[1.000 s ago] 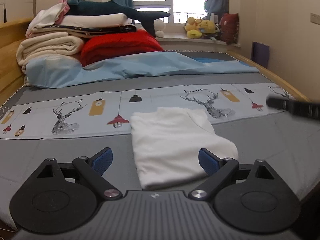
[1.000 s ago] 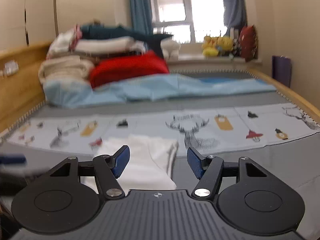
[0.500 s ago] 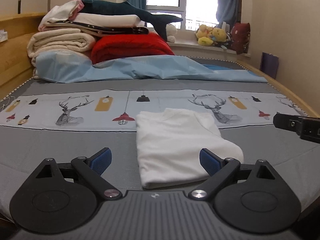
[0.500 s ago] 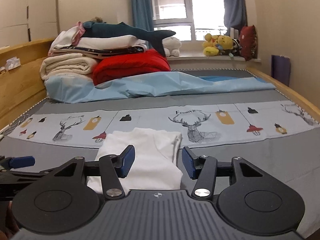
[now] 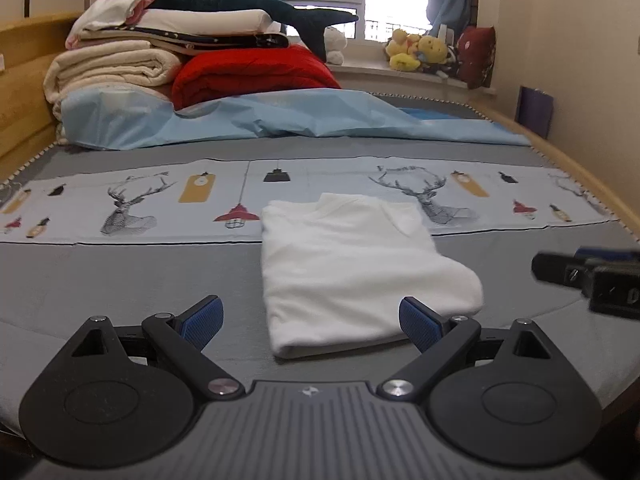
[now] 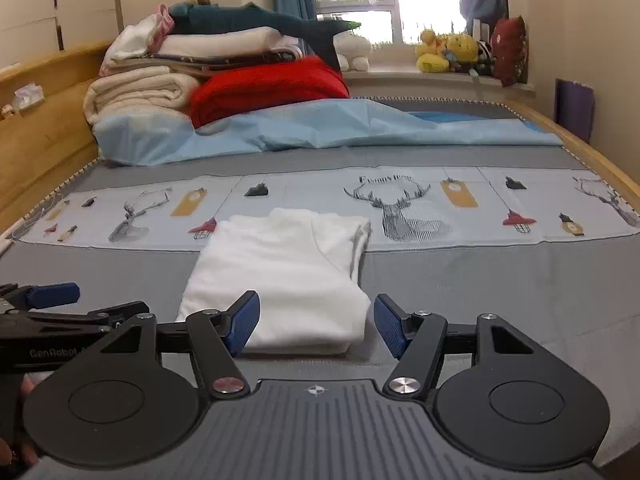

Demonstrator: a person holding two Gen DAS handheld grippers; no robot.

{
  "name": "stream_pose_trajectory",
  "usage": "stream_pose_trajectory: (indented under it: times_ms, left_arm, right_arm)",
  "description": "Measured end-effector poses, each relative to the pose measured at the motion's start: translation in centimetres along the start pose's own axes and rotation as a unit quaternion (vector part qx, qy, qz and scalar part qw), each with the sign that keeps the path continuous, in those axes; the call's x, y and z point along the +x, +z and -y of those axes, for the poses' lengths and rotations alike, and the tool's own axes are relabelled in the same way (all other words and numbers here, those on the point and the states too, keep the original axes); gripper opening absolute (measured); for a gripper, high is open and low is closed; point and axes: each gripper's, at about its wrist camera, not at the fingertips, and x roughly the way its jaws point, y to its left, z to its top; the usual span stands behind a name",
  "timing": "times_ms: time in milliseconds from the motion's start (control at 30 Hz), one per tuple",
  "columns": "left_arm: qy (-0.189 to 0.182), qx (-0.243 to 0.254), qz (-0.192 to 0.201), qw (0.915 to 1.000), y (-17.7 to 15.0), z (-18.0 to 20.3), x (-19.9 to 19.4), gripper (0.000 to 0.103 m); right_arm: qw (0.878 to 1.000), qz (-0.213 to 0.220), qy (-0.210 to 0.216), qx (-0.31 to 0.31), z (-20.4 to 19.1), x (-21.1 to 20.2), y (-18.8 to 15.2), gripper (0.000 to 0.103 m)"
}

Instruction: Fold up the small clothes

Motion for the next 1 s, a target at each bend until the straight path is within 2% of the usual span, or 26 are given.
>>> stream_pose_trajectory:
  times_ms: [200,333,500,767,1000]
  left_arm:
    - [-0.008,-0.028,-0.019,0.9994,0.1,-0.7,0.7,0.097]
    - [0.003,-0.036,-0.047,0.9982,0.2,-1.3,1.5,0.097]
    - [0.002,-0.062,-0.059,0.9964,0.4,-2.1,1.9,0.097]
    - [-0.017,-0.051,-0.061,0.9967,0.3,-1.3,1.9,0.097]
    - [-0.018,-0.051,-0.066,0.9964,0.2,-1.1,2.2,0.097]
  right_arm:
    - [1.0,-0.013,0.002,-0.011,-0.8,0.6,0.0,0.065]
    - [0.999,-0.022,0.001,-0.03,-1.4,1.3,0.0,0.065]
    - [0.999,-0.026,-0.004,-0.042,-1.9,1.7,-0.2,0.065]
    - [0.998,-0.036,-0.008,-0.053,-2.3,2.1,-0.2,0.065]
    - [0.998,-0.036,-0.008,-0.06,-2.5,2.1,-0.3,0.066]
